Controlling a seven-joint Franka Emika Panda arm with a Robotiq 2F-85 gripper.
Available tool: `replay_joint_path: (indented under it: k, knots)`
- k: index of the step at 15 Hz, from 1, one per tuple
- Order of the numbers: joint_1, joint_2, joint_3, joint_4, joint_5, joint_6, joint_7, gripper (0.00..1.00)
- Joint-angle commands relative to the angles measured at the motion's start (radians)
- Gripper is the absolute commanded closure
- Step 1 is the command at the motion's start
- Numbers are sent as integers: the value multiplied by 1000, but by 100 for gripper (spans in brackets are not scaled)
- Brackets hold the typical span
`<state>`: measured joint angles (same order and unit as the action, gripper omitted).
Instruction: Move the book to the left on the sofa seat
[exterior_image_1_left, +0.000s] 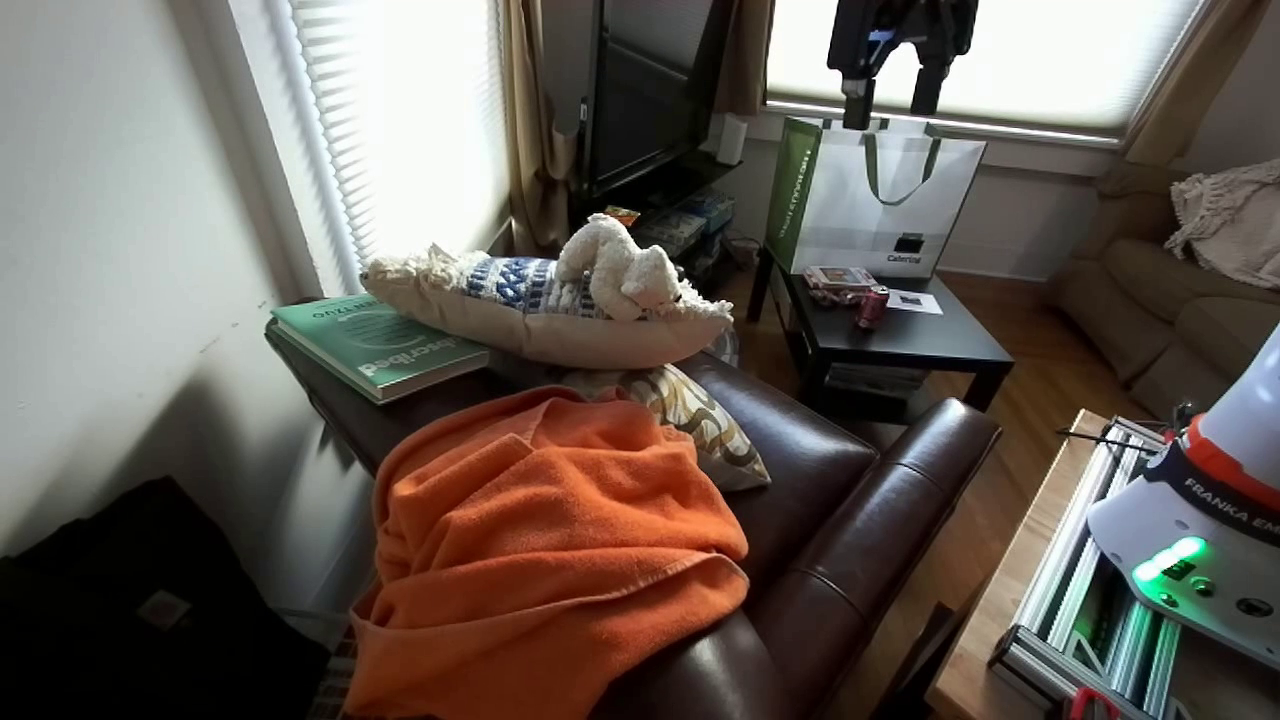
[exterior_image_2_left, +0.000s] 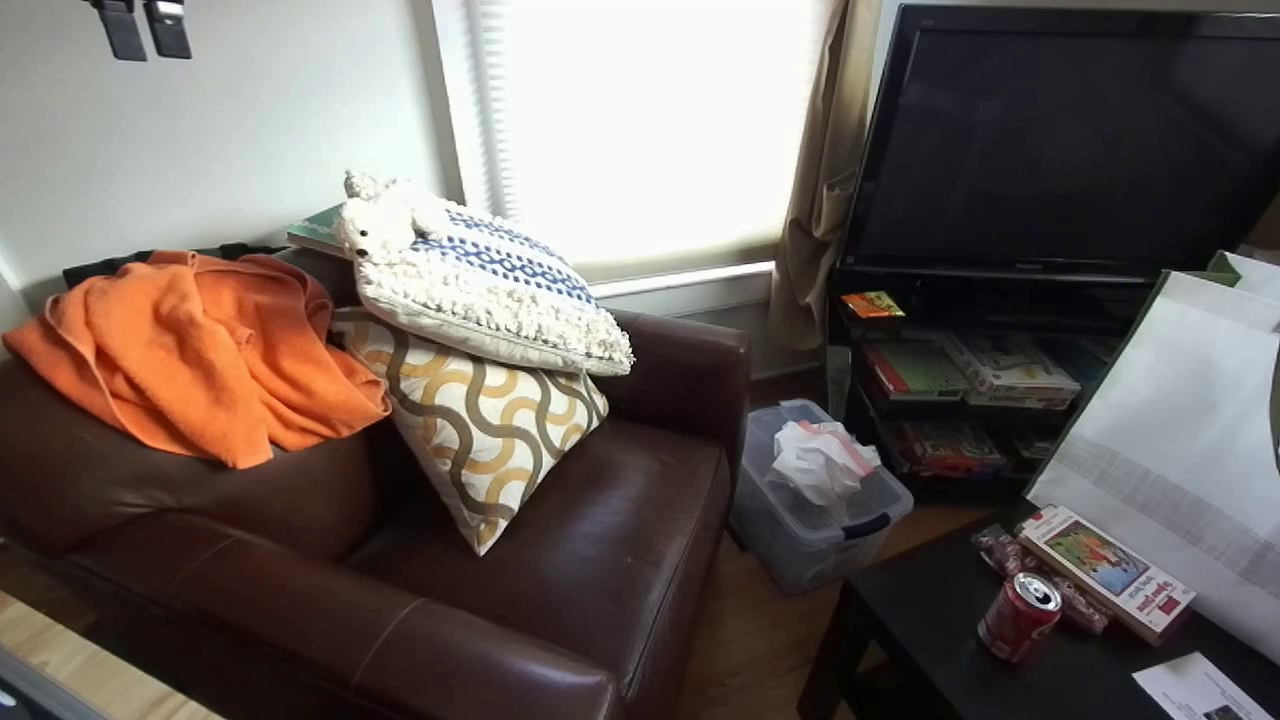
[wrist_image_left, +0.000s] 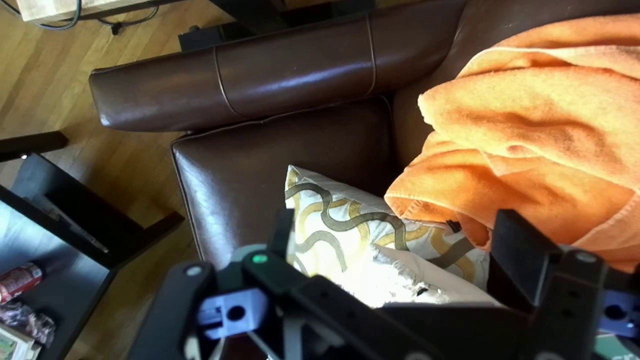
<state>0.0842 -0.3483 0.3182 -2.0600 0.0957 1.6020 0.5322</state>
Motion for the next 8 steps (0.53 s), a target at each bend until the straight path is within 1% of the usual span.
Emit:
replay_joint_path:
  k: [1, 4, 8]
  knots:
    - [18, 162, 40, 176, -148, -5, -8, 0]
    - [43, 316, 33, 359, -288, -18, -140, 0]
    - [109, 522, 13, 593, -391, -35, -318, 0]
